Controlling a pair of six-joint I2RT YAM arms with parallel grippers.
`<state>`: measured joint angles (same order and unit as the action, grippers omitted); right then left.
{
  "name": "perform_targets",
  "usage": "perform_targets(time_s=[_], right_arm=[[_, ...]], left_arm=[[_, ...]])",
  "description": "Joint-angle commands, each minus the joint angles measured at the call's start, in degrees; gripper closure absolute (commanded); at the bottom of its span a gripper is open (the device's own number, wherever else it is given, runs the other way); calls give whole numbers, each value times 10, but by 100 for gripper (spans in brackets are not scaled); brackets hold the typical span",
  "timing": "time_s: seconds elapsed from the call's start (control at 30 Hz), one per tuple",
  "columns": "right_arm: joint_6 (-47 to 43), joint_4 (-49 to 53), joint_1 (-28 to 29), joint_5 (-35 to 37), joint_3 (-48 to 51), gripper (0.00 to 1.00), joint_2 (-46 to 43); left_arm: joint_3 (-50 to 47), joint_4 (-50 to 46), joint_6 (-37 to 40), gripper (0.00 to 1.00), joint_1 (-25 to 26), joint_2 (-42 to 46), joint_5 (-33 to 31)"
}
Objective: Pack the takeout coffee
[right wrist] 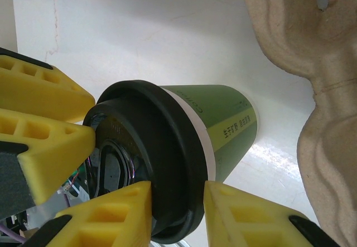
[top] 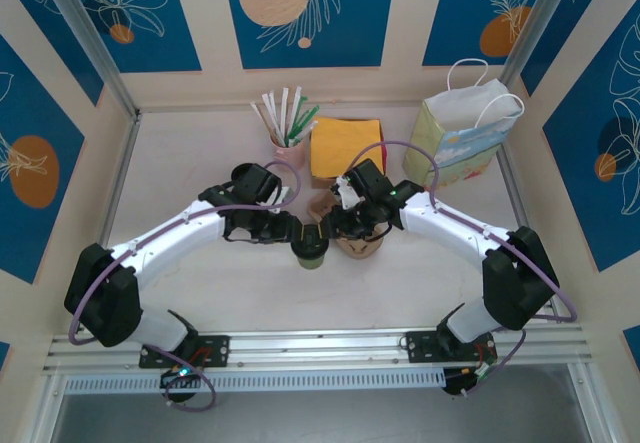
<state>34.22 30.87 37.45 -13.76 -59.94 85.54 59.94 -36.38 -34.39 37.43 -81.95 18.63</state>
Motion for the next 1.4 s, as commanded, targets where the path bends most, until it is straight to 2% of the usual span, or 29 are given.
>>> perform_targets(time_s=[0.0,0.63,0.83,0.97,1.13,1.37], right_arm=[[5,48,6,39,47,71,41],[7,69,16,51,49,72,61],[-7,93,17,65,3,72,47],[-16,102,17,59,-29,65,31],[-19,97,19,42,-46,51,1],[-15,86,29,22,-37,48,-21]], left_arm=[[-20,-60,14,65,8,-25,-25],[-19,-65,17,65,17,-26,-33],[-16,-67,18,66,18,-26,-33],[-11,-72,19,66,18,-23,-36],[-11,-72,18,65,18,-23,-37],[-11,-71,17,66,19,-25,-36]])
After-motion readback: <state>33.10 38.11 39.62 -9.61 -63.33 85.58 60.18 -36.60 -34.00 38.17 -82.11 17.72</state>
